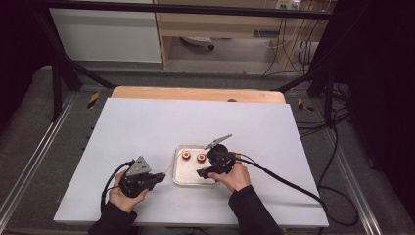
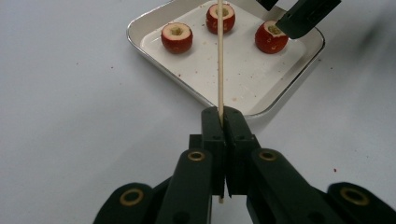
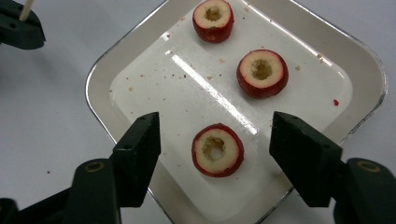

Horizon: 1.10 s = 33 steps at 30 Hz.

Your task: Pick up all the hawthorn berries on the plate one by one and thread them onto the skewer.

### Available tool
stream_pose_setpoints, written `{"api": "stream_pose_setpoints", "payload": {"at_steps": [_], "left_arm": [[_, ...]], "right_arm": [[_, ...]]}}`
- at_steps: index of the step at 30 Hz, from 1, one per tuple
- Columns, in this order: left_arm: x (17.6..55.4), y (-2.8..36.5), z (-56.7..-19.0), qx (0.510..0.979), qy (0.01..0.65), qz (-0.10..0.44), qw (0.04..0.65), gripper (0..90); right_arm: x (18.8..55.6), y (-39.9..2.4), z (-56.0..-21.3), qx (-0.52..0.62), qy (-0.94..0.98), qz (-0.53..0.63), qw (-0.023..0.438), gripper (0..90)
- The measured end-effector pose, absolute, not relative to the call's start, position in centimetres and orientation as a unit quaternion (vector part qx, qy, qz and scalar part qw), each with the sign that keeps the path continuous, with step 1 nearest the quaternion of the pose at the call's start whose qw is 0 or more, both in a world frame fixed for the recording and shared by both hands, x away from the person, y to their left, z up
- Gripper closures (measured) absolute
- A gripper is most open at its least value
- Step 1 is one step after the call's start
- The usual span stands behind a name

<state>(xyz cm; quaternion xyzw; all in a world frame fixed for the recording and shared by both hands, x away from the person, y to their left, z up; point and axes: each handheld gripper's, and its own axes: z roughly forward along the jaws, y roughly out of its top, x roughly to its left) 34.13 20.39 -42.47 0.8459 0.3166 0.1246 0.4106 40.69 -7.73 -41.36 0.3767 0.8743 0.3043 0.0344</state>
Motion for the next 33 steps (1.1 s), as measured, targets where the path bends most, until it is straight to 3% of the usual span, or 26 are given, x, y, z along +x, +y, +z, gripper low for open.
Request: {"api": "stream_pose_setpoints", "payload": {"at_steps": [22, 33], "left_arm": [[34.2, 20.3, -42.5, 0.846, 0.318, 0.123, 0.409, 88.2], [34.0, 20.3, -42.4, 0.845, 0.316, 0.125, 0.412, 88.2]], "right_arm": [[41.2, -7.3, -42.6, 0.369, 0.888, 0.273, 0.016, 59.5], [41.3, -7.7, -41.7, 0.389, 0.875, 0.288, 0.003, 60.3]]}}
